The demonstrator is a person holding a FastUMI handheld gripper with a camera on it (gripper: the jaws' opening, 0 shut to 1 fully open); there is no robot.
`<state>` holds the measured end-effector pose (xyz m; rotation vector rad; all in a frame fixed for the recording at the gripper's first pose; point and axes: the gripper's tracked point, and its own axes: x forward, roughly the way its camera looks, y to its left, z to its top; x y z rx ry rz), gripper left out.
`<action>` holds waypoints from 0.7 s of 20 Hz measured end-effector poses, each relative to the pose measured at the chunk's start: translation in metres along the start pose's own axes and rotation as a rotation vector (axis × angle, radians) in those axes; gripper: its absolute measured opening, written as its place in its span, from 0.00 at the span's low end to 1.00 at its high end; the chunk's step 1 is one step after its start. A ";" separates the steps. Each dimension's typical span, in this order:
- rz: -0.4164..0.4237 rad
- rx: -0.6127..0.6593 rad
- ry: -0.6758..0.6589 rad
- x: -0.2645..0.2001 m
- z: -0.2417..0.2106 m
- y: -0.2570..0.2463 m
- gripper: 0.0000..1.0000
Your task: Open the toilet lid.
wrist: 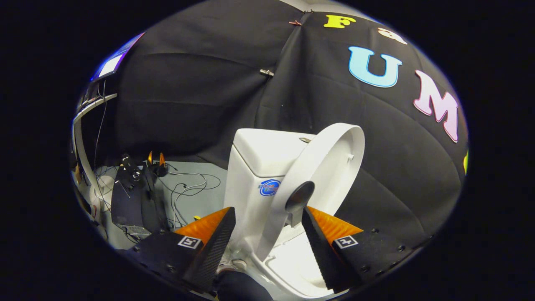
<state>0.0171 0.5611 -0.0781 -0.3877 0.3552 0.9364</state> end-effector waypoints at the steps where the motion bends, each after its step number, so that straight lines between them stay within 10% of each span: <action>1: -0.008 0.005 -0.020 -0.007 0.005 -0.006 0.99; 14: -0.407 0.155 -0.234 -0.218 -0.013 -0.200 0.99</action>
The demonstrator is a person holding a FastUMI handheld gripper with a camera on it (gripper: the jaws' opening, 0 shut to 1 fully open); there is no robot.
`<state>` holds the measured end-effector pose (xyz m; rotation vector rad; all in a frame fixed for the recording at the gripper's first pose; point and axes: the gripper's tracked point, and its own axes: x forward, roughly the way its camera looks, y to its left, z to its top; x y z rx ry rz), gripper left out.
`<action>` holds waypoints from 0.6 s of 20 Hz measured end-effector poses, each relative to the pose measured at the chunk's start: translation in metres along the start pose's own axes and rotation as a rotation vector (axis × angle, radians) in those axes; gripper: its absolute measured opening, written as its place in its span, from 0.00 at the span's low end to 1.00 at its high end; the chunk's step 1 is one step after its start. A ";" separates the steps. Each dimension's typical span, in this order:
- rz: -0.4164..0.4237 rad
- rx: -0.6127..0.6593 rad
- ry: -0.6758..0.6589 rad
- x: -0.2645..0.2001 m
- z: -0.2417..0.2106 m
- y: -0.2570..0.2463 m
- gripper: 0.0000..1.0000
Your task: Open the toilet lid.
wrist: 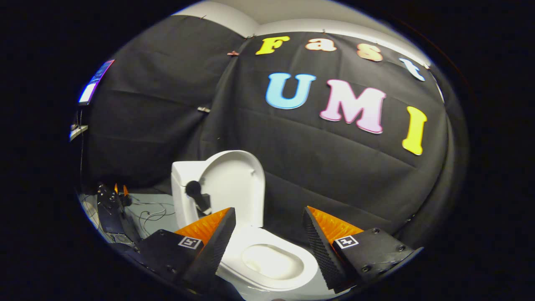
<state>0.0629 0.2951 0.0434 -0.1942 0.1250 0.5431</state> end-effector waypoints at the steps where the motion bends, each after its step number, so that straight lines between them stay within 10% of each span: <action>1: -0.052 0.005 -0.020 -0.014 0.000 -0.029 0.99; 12: -0.389 0.145 -0.165 -0.135 -0.064 -0.186 0.99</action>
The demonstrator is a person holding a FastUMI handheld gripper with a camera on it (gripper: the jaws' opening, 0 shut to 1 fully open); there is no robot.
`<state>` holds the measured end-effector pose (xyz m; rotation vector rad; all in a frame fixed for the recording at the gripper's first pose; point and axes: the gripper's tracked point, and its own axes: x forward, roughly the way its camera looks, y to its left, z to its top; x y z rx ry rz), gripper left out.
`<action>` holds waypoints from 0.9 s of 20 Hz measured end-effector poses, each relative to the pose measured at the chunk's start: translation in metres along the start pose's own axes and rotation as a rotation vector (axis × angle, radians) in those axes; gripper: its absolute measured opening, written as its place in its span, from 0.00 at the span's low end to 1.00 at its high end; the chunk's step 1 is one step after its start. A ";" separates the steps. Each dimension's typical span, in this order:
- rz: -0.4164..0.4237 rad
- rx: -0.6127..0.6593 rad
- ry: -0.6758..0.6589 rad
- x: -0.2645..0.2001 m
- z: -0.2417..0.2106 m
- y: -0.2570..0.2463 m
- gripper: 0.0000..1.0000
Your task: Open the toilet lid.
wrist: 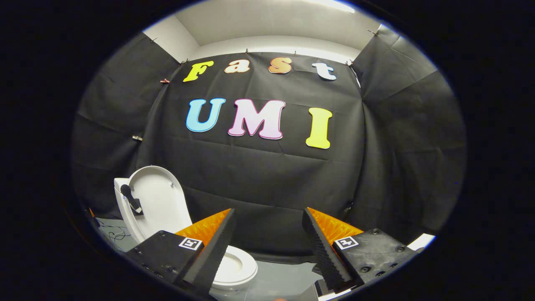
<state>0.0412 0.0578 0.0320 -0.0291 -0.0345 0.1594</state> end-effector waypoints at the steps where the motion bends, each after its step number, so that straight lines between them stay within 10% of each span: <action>1: 0.004 0.022 0.010 -0.001 -0.008 -0.002 0.99; 18: -0.037 0.189 0.126 0.000 -0.061 -0.029 0.99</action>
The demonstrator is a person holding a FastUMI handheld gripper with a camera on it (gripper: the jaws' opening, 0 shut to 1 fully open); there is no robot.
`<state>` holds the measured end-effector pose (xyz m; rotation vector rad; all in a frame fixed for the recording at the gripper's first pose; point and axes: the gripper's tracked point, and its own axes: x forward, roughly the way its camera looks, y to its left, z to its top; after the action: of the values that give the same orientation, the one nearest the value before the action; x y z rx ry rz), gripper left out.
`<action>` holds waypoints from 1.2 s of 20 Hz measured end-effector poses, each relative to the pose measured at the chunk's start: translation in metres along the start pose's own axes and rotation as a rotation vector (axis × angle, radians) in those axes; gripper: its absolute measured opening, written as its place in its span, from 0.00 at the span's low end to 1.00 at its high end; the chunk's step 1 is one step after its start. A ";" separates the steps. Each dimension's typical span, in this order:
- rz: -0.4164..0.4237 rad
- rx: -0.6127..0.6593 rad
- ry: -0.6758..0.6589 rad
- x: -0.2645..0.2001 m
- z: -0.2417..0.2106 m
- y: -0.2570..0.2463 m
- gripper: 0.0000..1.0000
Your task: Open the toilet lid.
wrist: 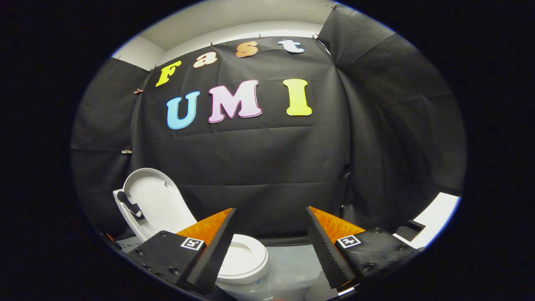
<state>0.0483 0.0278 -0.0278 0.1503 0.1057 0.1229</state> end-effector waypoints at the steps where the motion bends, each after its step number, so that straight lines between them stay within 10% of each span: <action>1: 0.003 -0.012 -0.003 -0.001 0.000 0.002 0.99; 24: 0.046 -0.104 -0.044 -0.006 0.009 0.020 0.99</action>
<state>0.0409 0.0451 -0.0149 0.0515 0.0523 0.1706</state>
